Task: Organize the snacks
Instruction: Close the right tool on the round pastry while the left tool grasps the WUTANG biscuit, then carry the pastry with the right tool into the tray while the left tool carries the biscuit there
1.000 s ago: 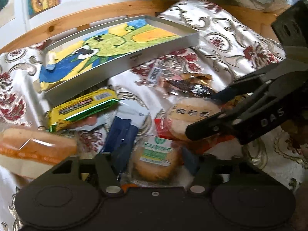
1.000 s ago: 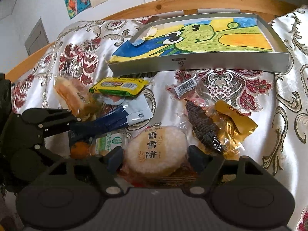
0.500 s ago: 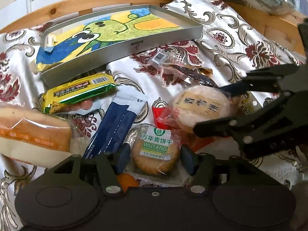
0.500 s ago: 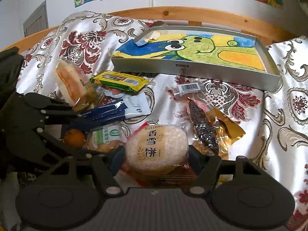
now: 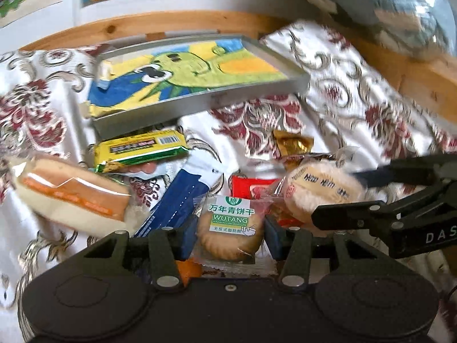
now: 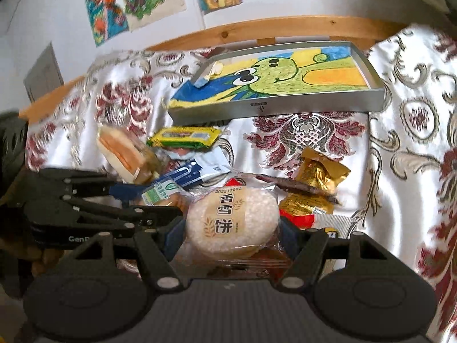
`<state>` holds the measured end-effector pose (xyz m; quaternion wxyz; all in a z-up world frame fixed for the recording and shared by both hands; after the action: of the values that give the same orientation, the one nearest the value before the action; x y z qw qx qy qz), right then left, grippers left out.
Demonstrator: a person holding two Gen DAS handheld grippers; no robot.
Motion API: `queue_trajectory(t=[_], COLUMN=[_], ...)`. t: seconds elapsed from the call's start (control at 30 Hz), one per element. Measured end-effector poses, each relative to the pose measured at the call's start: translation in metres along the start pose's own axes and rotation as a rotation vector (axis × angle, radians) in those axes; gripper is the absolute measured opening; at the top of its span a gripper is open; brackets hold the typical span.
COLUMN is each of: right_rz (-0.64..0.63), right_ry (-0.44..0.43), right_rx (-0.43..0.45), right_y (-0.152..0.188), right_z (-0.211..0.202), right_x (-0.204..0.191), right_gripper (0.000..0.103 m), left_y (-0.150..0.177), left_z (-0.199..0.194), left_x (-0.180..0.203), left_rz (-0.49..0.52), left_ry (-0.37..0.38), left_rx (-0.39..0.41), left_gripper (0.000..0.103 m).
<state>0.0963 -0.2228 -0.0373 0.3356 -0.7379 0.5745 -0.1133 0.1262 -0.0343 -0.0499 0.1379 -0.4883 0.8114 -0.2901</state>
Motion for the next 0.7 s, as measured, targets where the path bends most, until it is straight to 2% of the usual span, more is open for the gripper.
queue_trajectory(t=[0.43,0.7], right_rz=[0.087,0.115], right_ry=[-0.068,-0.012], right_rx=[0.131,0.227], right_y=[-0.012,-0.056], right_z=[-0.022,-0.020], right_x=[0.010,0.027], right_gripper=[0.073,0.073], left_y=[-0.009,-0.063], left_z=[-0.028,-0.029], left_x=[-0.012,-0.033], left_rz=[-0.147,-0.219], left_ry=[-0.014,-0.057], left_rx=[0.143,0.241], left_gripper=[0.051,0.051])
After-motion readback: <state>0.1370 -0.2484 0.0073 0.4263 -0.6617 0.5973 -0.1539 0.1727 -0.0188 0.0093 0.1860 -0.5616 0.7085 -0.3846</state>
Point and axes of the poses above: each gripper's, at about its wrist camera, not at the fingertips, and z roughly the way its jaws point, x to its right, y to its underside, the point moved 3 cm from there along z, roughly the way its jaws point, and after that the axes turned 14 degrees about -x, right-handed, at the moved point
